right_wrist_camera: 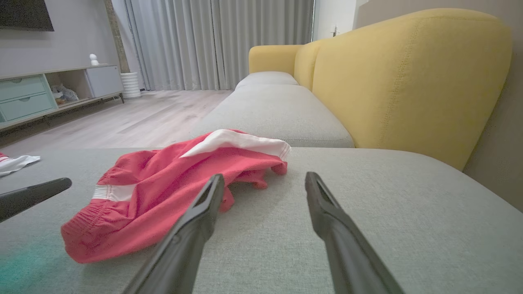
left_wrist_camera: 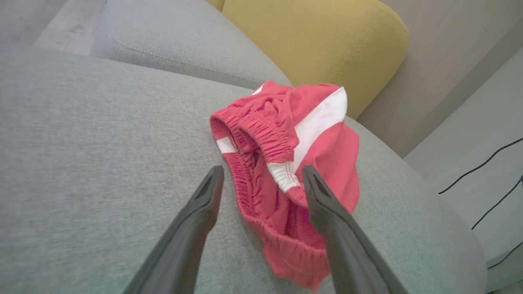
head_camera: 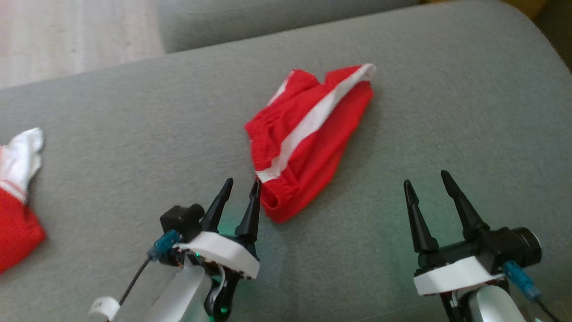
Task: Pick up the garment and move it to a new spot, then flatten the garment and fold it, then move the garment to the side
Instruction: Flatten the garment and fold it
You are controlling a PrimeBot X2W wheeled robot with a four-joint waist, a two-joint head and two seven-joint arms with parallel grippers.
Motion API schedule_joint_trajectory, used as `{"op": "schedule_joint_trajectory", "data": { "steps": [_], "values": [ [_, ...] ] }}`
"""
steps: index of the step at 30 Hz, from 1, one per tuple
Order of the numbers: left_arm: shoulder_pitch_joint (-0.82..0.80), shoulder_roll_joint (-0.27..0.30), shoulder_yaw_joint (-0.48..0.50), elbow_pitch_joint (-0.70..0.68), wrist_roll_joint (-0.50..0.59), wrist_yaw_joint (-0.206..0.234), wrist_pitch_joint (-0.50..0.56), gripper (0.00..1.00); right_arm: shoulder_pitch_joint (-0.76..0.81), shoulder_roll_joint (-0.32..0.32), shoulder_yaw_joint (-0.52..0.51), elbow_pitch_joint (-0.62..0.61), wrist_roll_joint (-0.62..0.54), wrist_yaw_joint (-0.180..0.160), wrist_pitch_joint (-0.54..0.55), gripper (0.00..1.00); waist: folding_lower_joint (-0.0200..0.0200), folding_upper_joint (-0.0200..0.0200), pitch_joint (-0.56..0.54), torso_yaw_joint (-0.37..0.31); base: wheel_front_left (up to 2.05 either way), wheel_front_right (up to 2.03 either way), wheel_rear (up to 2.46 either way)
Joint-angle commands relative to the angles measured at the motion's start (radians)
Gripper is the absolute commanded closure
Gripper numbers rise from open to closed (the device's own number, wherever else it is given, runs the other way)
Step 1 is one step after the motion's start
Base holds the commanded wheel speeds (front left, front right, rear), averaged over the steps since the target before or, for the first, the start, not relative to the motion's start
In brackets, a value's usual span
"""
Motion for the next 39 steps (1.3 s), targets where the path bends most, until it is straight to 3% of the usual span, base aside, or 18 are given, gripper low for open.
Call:
{"op": "schedule_joint_trajectory", "data": {
  "steps": [1,13,14,15,16,17,23,28,33,39],
  "values": [
    [-0.047,0.000,0.017,-0.013,-0.012,-0.008,-0.007,0.00,-0.035,-0.004,0.021,-0.037,0.005,-0.001,-0.004,0.00,-0.0001,0.0000,0.029,-0.033,0.00,0.00,0.00],
    [-0.126,0.000,-0.015,0.105,-0.004,-0.017,-0.031,0.00,-0.038,-0.004,0.031,-0.055,0.017,-0.001,-0.004,0.00,-0.0001,0.0000,0.049,-0.085,0.00,0.00,0.00],
    [-0.128,0.000,-0.018,0.111,-0.009,-0.017,-0.032,0.09,-0.038,-0.004,0.029,-0.055,0.016,-0.001,-0.004,0.00,-0.0001,0.0000,0.048,-0.085,0.00,0.00,0.00],
    [-0.131,0.000,-0.021,0.114,-0.016,-0.018,-0.033,0.56,-0.037,-0.004,0.027,-0.055,0.014,-0.001,-0.004,0.00,-0.0001,0.0000,0.048,-0.083,0.00,0.00,0.00],
    [-0.133,0.000,-0.025,0.114,-0.023,-0.019,-0.033,0.89,-0.036,-0.004,0.024,-0.056,0.012,-0.001,-0.004,0.00,-0.0001,0.0000,0.048,-0.080,0.00,0.00,0.00],
    [-0.134,0.000,-0.033,0.112,-0.028,-0.020,-0.034,1.00,-0.034,-0.004,0.019,-0.057,0.011,-0.001,-0.004,0.00,-0.0001,0.0000,0.047,-0.075,0.00,0.00,0.00],
    [-0.137,0.002,-0.081,0.066,-0.050,-0.023,-0.035,1.00,-0.029,-0.004,0.003,-0.063,0.005,-0.001,-0.004,0.00,-0.0001,0.0000,0.044,-0.025,0.00,0.00,0.00],
    [-0.119,0.039,-0.098,-0.037,-0.052,-0.024,-0.037,1.00,-0.028,-0.004,-0.012,-0.069,0.003,-0.001,-0.004,0.00,-0.0001,0.0000,0.044,0.033,0.00,0.00,0.00],
    [-0.071,0.156,-0.091,-0.219,-0.048,-0.018,-0.009,1.00,-0.028,-0.004,-0.036,-0.075,-0.005,-0.001,-0.004,0.00,-0.0001,0.0000,0.045,0.113,0.00,0.00,0.00],
    [-0.023,0.330,-0.023,-0.429,-0.052,0.038,0.074,1.00,-0.063,-0.007,-0.059,-0.082,-0.003,-0.001,-0.004,0.00,-0.0001,0.0000,0.070,0.198,0.00,0.00,0.00]
  ]
}}
